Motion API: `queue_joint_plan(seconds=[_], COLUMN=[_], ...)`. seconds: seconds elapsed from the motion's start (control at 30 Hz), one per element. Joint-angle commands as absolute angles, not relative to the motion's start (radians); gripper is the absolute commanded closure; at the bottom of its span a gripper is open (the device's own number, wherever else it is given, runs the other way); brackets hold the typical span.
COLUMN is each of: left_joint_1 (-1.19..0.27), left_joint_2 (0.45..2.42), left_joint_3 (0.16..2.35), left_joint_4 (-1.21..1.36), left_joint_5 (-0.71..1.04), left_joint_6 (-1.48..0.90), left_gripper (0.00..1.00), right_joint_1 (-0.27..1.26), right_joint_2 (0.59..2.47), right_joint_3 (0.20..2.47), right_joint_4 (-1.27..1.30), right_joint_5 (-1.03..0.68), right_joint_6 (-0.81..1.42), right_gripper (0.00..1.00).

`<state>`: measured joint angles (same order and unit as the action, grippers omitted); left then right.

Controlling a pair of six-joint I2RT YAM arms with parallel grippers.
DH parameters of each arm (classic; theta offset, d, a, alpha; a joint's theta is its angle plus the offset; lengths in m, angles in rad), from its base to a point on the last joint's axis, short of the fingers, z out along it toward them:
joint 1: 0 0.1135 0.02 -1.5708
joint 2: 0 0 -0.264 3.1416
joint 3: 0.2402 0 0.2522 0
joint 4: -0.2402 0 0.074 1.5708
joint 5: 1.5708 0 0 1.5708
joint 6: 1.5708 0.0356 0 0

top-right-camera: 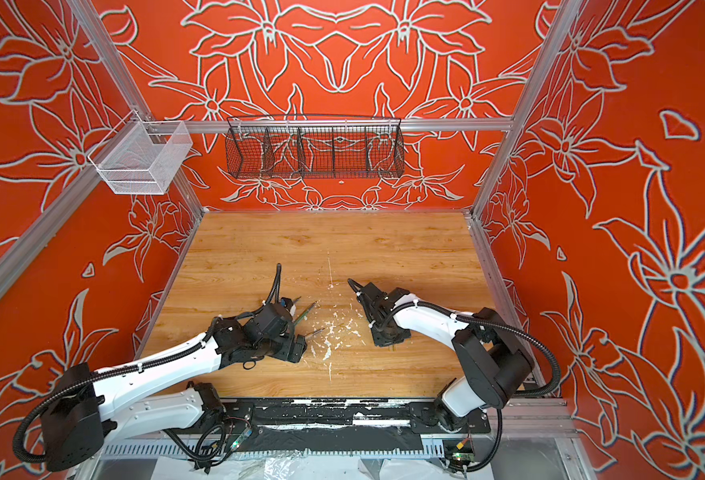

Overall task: Insert the pens into the pen caps
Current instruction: 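Close the right gripper on the beige cap while the left moves over the pen, then lower the left gripper onto the beige pen and close on it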

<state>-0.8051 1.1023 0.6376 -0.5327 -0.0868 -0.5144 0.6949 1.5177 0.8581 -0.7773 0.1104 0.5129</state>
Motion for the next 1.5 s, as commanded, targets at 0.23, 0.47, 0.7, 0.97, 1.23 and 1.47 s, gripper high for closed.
queue_joint_plan(seconds=[0.23,0.47,0.7,0.97,1.23,1.47], left_joint_1=[-0.812,-0.811,-0.812,-0.813,-0.813,-0.813], left_joint_2=[1.101,1.089,1.102,1.131,1.233,1.415], left_joint_3=[0.635,0.631,0.639,0.651,0.701,0.819], left_joint_4=[-0.537,-0.535,-0.548,-0.549,-0.57,-0.612], left_joint_5=[-0.097,-0.098,-0.098,-0.089,-0.063,-0.046], left_joint_6=[-0.527,-0.529,-0.518,-0.514,-0.453,-0.376], left_gripper=[0.03,0.03,0.03,0.03,0.02,0.18], right_joint_1=[0.709,0.709,0.709,0.709,0.708,0.708], right_joint_2=[1.581,1.588,1.606,1.562,1.441,1.328], right_joint_3=[0.896,0.896,0.899,0.926,0.954,0.936], right_joint_4=[-0.814,-0.796,-0.812,-0.846,-0.823,-0.742], right_joint_5=[0.174,0.167,0.185,0.198,0.17,0.102], right_joint_6=[0.546,0.544,0.541,0.533,0.521,0.537], right_gripper=[0.79,0.8,0.83,0.89,0.93,0.94])
